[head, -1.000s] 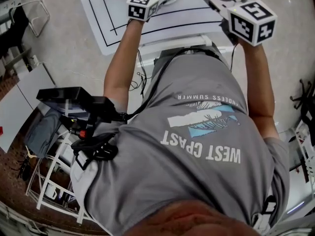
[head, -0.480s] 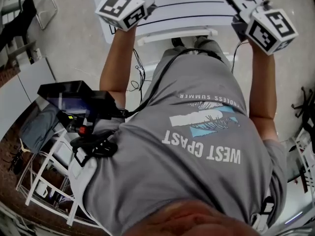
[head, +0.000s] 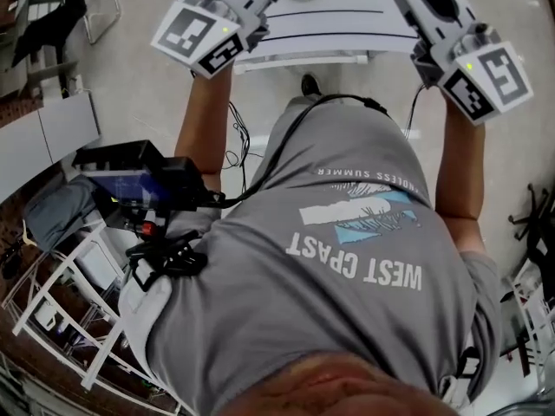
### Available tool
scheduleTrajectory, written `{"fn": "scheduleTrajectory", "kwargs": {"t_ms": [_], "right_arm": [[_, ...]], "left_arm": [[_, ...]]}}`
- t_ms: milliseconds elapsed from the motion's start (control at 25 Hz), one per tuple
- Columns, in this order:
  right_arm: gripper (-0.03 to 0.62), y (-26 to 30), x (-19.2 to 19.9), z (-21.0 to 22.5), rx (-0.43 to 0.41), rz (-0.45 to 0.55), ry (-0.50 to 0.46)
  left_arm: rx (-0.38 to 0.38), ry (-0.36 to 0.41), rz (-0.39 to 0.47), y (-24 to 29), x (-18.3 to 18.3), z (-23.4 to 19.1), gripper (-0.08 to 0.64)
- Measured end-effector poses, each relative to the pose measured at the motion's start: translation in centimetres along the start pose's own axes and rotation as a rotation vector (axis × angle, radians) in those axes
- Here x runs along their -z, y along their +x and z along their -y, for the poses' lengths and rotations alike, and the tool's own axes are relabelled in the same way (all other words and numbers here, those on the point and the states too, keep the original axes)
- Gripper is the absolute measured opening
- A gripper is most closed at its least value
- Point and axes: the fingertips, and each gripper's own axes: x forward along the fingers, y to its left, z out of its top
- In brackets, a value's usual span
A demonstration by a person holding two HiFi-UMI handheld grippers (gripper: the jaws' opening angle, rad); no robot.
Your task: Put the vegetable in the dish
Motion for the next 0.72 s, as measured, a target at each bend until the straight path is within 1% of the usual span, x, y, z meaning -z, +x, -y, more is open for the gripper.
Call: {"fn": "scheduleTrajectory", "kwargs": {"t_ms": [80,200,280,400,520,720], "right_arm": [[0.008,-2.2,-0.6,-0.6,-0.016,-0.001,-0.013],[0.008,-2.6,-2.5,-0.7,-0.047,-0.004,-0.046],[0.008,-3.7,-3.0,-1.1,-0.071,0.001,-0.057],[0.008,-8.0,-3.3,-2.5,-0.109,0.019,-0.069],[0.008,-11.8,-3.4,-4.0,-0.153,0.035,-0.078],[0.008,-15.1,-3.2,-6.9,-0.196,0.034,-0.089]], "left_arm": [[-0.019,0.008,0.006,0.3,-0.7,2.0,0.008],[-0.042,0.017,0.021,0.6,-2.4,2.0,0.008],[-0.061,0.041,0.022,0.7,-3.1,3.1,0.008],[-0.097,0.078,0.025,0.8,-4.0,7.3,0.008],[-0.133,0.089,0.032,0.7,-4.8,11.3,0.008],[-0.161,0.110,0.020,-0.7,-5.8,16.1,0.008]]}}
